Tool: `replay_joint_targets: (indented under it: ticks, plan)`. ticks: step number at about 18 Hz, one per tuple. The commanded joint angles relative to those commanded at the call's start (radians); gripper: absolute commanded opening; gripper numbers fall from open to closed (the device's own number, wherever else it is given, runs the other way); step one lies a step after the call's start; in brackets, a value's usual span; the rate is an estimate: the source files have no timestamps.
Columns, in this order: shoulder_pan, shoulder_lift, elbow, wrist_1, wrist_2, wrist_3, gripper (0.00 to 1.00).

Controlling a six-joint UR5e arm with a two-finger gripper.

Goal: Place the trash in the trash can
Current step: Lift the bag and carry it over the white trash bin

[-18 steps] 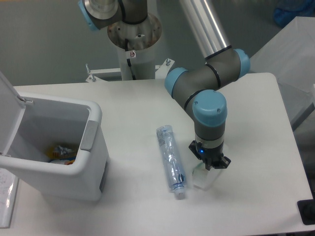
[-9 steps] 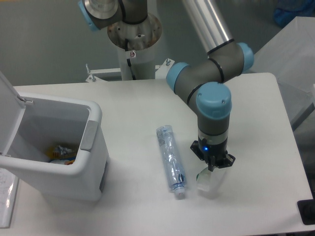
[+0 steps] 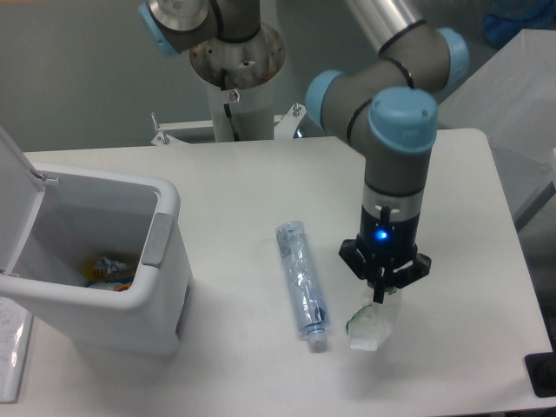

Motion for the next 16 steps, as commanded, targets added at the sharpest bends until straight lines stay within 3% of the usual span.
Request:
replay_joint_targets:
  ticks: [6,10,16]
  plan:
    - [-0.054,0.088,0.051,0.002,-0.180,-0.158,0.00]
    - [-0.138,0.121,0.095,0.002,-0.209,-0.279,0.00]
    - [-0.244,0.219,0.081,0.002,-0.207,-0.361,0.00]
